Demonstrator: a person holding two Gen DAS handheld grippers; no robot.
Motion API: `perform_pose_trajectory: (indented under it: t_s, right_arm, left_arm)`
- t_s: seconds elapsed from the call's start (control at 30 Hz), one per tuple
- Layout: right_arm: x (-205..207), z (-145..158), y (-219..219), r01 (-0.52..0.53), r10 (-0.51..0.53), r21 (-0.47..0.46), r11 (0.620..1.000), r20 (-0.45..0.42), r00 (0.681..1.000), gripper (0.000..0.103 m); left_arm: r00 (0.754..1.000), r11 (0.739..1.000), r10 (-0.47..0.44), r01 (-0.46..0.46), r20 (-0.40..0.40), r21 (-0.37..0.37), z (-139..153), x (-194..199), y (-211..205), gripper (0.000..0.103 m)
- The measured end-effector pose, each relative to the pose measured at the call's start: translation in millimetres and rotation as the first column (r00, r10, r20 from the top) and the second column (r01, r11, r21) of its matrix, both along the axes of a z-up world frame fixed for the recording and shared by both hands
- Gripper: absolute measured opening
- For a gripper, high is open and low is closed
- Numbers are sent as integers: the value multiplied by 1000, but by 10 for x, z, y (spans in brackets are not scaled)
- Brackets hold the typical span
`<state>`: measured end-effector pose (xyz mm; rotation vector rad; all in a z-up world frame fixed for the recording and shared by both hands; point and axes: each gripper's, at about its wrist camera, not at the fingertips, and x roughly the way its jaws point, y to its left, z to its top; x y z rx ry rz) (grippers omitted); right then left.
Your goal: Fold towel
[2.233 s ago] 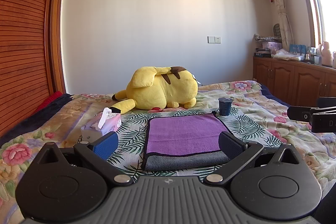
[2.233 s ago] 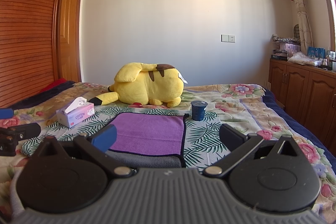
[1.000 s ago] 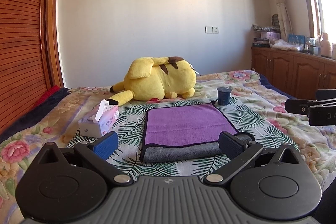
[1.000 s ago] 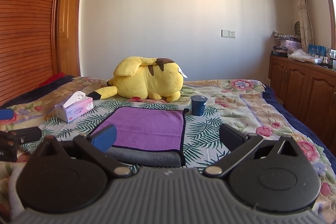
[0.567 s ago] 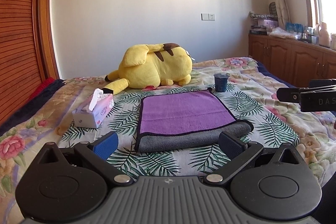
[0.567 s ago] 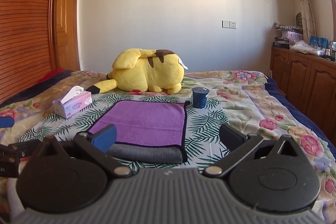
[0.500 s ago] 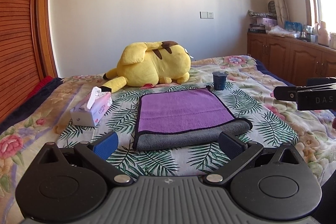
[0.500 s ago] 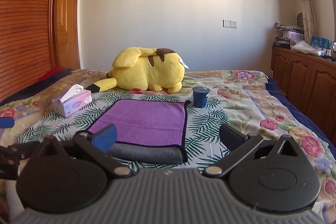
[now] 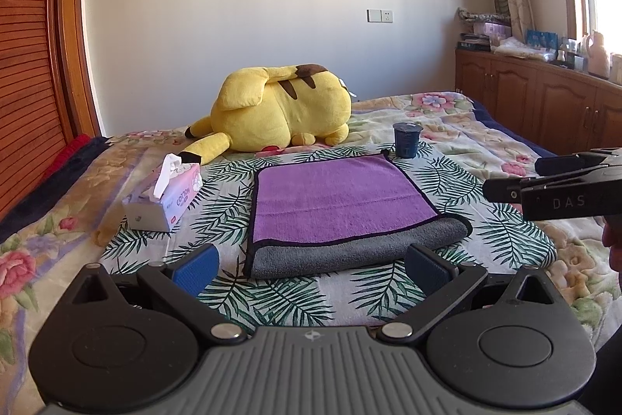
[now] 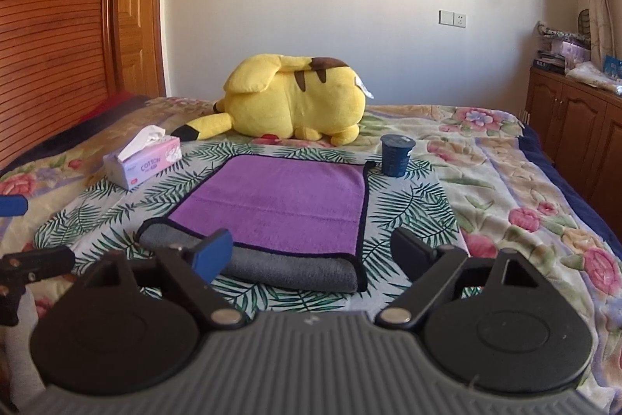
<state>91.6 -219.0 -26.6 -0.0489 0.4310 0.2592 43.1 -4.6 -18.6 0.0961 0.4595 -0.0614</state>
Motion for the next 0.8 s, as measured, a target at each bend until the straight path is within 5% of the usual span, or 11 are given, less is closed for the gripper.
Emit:
perform_pose_trajectory:
  t_s: [0.8]
  right_arm:
    - [533, -176, 117, -96, 91, -56, 994, -82, 992, 86]
  left_arm:
    - [993, 1000, -16, 14, -113, -14, -169, 676, 257, 64]
